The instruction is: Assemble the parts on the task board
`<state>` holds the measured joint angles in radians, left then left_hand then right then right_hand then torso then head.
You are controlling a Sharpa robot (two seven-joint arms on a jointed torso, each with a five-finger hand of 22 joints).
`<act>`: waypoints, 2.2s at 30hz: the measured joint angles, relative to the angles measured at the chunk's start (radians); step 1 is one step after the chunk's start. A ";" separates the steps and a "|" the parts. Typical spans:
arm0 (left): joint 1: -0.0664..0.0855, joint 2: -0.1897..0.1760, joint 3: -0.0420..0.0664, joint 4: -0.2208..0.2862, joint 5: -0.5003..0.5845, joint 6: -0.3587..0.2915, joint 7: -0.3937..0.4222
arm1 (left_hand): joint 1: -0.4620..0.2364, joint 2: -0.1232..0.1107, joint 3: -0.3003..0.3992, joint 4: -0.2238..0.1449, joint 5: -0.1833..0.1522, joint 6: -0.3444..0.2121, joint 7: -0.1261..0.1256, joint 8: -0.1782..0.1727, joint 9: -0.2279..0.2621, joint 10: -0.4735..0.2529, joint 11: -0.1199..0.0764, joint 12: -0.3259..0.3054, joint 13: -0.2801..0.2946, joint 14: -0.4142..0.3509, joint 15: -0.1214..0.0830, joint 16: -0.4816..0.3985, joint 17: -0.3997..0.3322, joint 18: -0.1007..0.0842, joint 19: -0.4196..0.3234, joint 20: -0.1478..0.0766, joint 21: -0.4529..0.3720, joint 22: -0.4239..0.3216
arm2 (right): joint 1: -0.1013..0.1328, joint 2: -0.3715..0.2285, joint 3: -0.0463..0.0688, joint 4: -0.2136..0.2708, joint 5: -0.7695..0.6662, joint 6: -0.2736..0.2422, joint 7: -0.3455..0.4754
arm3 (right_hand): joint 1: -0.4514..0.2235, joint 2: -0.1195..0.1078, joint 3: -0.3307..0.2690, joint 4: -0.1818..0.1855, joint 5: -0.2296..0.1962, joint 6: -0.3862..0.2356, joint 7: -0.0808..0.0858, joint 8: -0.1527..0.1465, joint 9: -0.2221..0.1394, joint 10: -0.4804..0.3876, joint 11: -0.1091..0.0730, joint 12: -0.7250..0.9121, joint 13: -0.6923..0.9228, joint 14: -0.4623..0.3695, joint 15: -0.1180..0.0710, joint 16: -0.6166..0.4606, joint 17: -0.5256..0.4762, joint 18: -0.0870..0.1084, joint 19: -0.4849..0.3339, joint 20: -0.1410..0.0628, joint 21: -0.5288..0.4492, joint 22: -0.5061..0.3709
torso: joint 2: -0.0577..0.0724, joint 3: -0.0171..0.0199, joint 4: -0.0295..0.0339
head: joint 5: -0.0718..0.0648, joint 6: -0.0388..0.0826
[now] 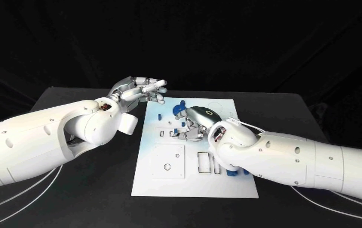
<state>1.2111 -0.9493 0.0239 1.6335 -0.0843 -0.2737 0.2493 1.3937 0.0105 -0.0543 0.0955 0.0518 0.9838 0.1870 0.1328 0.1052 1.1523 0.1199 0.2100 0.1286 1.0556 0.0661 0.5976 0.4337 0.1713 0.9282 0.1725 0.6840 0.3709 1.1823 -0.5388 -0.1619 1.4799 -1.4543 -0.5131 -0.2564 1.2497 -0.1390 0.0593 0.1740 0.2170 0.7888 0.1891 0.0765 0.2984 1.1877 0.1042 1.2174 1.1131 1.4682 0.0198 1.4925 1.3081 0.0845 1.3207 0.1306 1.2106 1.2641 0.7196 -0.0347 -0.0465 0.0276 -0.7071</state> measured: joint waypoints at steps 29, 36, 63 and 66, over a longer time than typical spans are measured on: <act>0.094 0.205 -0.006 -0.228 -0.757 0.321 -0.674 | -0.121 0.050 -0.105 0.131 0.000 0.024 -0.082 0.157 0.151 -0.026 -0.091 0.621 0.512 0.410 -0.100 0.882 0.874 -0.079 0.480 -0.126 0.622 0.717 | 0.133 -0.388 0.015 0.117 0.747 0.038 0.393 | 0.106 0.086 0.013 -0.018 0.056 0.104 -0.031 0.089 -0.011 -0.007 -0.029 -0.001 -0.018 -0.003 -0.011 -0.025 0.000 0.016 -0.036 -0.017 -0.063 -0.037 | -0.053 0.0191 -0.0124 | 0.018 -0.026; 0.126 0.281 -0.024 -0.264 -0.894 0.383 -0.778 | -0.158 0.031 -0.160 0.185 0.000 0.022 -0.093 0.223 0.197 0.041 -0.104 0.826 0.727 0.412 -0.109 0.877 0.874 -0.092 0.503 -0.135 0.681 0.812 | 0.134 -0.389 0.015 0.106 0.770 0.049 0.389 | 0.106 0.086 0.010 -0.021 0.067 0.104 -0.031 0.089 -0.015 -0.007 -0.029 -0.001 -0.023 -0.003 -0.011 -0.025 0.000 0.016 -0.036 -0.017 -0.070 -0.040 | -0.058 0.0229 -0.0117 | 0.024 -0.030; 0.092 0.410 -0.062 -0.362 -1.016 0.461 -0.895 | -0.177 0.033 -0.186 0.191 0.000 0.004 -0.105 0.300 0.272 0.048 -0.112 0.898 0.800 0.412 -0.116 0.873 0.874 -0.094 0.510 -0.135 0.709 0.861 | 0.133 -0.359 0.015 0.087 0.769 0.052 0.374 | 0.106 0.086 0.002 -0.018 0.106 0.100 -0.028 0.089 -0.027 -0.013 -0.028 -0.017 -0.040 -0.003 -0.011 -0.034 -0.001 0.016 -0.040 -0.020 -0.090 -0.049 | -0.056 0.0216 -0.0132 | 0.020 -0.052; 0.087 0.416 -0.062 -0.367 -1.017 0.465 -0.895 | -0.177 0.033 -0.186 0.191 0.000 -0.003 -0.105 0.304 0.276 0.048 -0.111 0.898 0.799 0.412 -0.116 0.873 0.874 -0.094 0.510 -0.135 0.709 0.864 | 0.133 -0.355 0.015 0.086 0.769 0.052 0.374 | 0.106 0.086 0.002 -0.018 0.106 0.100 -0.028 0.089 -0.027 -0.014 -0.029 -0.017 -0.040 -0.003 -0.011 -0.034 -0.001 0.016 -0.040 -0.020 -0.090 -0.049 | -0.057 0.0222 -0.0137 | 0.019 -0.056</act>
<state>1.2979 -0.5328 -0.0380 1.2663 -1.1014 0.1917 -0.6458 1.2168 0.0434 -0.2402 0.2869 0.0518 0.9808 0.0820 0.4372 0.3809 1.2003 0.0087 1.1076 0.9281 1.4672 -0.0501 1.4706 1.3076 0.0775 1.4385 0.0374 1.3931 1.2347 1.3149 -0.8942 -0.1471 1.5657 -0.6856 -0.4613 0.1172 1.3560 -0.0534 0.0608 0.1560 0.3234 0.8889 0.1615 0.1658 0.2710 1.1742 0.0756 1.2005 1.0735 1.4648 0.0088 1.4582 1.3074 0.1001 1.2804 0.1101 1.1206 1.2149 0.6630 -0.0125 -0.0602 0.0471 -0.7633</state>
